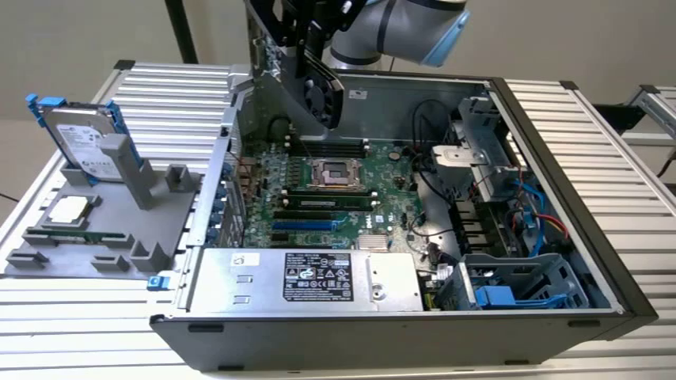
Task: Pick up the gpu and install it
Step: 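Insert the gpu into the slot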
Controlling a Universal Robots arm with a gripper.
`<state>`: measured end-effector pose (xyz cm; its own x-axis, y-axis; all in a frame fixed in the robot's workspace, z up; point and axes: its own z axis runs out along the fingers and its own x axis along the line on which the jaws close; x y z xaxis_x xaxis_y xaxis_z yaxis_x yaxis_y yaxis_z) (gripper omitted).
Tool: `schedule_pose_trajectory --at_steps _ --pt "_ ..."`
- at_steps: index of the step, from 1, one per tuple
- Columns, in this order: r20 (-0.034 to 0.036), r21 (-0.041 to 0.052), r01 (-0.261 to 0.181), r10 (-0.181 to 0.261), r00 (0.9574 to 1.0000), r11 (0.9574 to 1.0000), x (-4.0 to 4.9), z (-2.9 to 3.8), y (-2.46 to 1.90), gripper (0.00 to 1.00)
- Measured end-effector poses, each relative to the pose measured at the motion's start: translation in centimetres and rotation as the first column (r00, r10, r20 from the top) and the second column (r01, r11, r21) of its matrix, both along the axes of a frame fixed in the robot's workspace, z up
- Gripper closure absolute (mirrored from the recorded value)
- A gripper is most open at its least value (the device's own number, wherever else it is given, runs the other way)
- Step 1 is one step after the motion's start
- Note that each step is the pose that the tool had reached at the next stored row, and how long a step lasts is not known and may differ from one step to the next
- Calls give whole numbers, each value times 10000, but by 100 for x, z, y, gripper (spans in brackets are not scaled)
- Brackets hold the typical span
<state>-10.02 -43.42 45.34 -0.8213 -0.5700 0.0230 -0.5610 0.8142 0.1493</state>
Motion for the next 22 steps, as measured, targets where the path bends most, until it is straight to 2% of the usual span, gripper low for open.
schedule_pose_trajectory --at_steps 12,22 --pt "0 0 -568 568 9984 9984 0 0 0 100" --pt "0 -1 -1086 1086 9941 9941 0 0 0 100"
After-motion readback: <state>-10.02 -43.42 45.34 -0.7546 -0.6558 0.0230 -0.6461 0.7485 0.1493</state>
